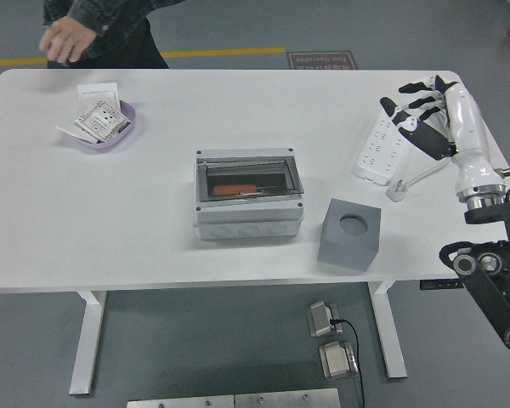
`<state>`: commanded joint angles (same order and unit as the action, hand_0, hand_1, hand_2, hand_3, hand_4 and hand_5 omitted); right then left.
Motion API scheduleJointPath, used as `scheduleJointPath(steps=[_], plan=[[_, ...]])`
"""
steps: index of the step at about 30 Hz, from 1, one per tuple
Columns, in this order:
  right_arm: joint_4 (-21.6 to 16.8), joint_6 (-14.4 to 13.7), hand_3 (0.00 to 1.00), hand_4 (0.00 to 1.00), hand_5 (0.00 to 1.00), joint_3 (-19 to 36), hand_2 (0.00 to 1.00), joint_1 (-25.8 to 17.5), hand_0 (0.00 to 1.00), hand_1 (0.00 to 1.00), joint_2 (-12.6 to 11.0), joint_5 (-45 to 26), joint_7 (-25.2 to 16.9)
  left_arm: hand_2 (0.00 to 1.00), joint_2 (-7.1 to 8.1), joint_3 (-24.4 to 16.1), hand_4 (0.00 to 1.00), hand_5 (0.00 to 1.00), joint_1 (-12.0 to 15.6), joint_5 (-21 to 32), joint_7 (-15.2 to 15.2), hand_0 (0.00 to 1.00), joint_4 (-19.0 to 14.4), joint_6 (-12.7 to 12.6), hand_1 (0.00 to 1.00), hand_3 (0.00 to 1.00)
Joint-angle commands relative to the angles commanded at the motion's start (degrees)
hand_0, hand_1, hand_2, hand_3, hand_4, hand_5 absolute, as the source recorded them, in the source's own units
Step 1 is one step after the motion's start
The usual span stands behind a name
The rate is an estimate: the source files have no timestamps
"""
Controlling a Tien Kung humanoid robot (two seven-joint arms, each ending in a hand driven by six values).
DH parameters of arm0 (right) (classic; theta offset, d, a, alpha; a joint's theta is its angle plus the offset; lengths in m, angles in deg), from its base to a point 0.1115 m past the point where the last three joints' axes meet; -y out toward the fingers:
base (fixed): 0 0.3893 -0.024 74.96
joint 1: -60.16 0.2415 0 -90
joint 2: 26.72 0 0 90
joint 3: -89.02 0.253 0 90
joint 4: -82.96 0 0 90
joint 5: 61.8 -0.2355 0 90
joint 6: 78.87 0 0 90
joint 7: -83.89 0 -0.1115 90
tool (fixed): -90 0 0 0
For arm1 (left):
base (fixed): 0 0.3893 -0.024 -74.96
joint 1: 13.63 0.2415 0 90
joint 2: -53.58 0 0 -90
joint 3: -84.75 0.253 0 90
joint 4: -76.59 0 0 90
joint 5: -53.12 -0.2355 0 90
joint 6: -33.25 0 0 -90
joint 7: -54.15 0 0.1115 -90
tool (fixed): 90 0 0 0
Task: Pick up the cylinder from the cube,place it in the box,flap close box
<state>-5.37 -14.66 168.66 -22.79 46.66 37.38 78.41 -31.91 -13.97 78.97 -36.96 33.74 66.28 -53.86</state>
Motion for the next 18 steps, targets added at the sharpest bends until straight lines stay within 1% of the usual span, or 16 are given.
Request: scheduleJointPath(steps=[1, 6, 7, 10, 13, 14, 18], plan=[[-0.14, -0.25, 0.547, 0.92, 0.74, 1.84, 0.578, -1.24, 0.343, 0.473, 0.48, -1.4, -0.99, 0.465, 0.23, -0.09, 0.679, 0.408, -0.26, -0.25, 0.0, 0.635, 0.0, 0.05, 0.655, 0.613], [-0.44, -1.01, 0.547, 0.92, 0.74, 10.3, 0.578, -6.31, 0.343, 0.473, 3.0, -7.74, -4.78, 0.465, 1.37, -0.56, 0.679, 0.408, -1.57, -1.86, -0.08, 0.635, 0.0, 0.47, 0.655, 0.613], [-0.58, -1.11, 0.549, 0.918, 0.745, 12.05, 0.574, -7.04, 0.362, 0.474, 3.41, -8.89, -5.21, 0.464, 1.59, -0.66, 0.677, 0.403, -1.96, -2.26, -0.08, 0.635, 0.0, 0.57, 0.655, 0.614], [-1.27, -1.32, 0.549, 0.918, 0.745, 16.97, 0.574, -9.07, 0.362, 0.474, 4.4, -11.35, -6.17, 0.464, 2.32, -0.69, 0.677, 0.403, -3.42, -3.27, -0.02, 0.635, 0.0, 0.87, 0.655, 0.614], [-1.74, -1.36, 0.549, 0.918, 0.745, 20.69, 0.574, -10.52, 0.362, 0.474, 4.9, -12.42, -6.48, 0.464, 2.96, -0.39, 0.677, 0.403, -4.3, -3.7, 0.09, 0.635, 0.0, 1.08, 0.655, 0.614], [-1.91, -1.35, 0.561, 0.915, 0.749, 22.13, 0.575, -11.09, 0.38, 0.476, 5.05, -12.7, -6.53, 0.464, 3.22, -0.07, 0.676, 0.402, -4.53, -3.65, 0.18, 0.635, 0.0, 1.16, 0.655, 0.614], [-2.36, -1.36, 0.561, 0.915, 0.749, 26.61, 0.575, -12.12, 0.38, 0.476, 5.54, -13.28, -6.69, 0.464, 3.66, 1.25, 0.676, 0.402, -4.6, -3.0, 0.5, 0.635, 0.0, 1.4, 0.655, 0.614]])
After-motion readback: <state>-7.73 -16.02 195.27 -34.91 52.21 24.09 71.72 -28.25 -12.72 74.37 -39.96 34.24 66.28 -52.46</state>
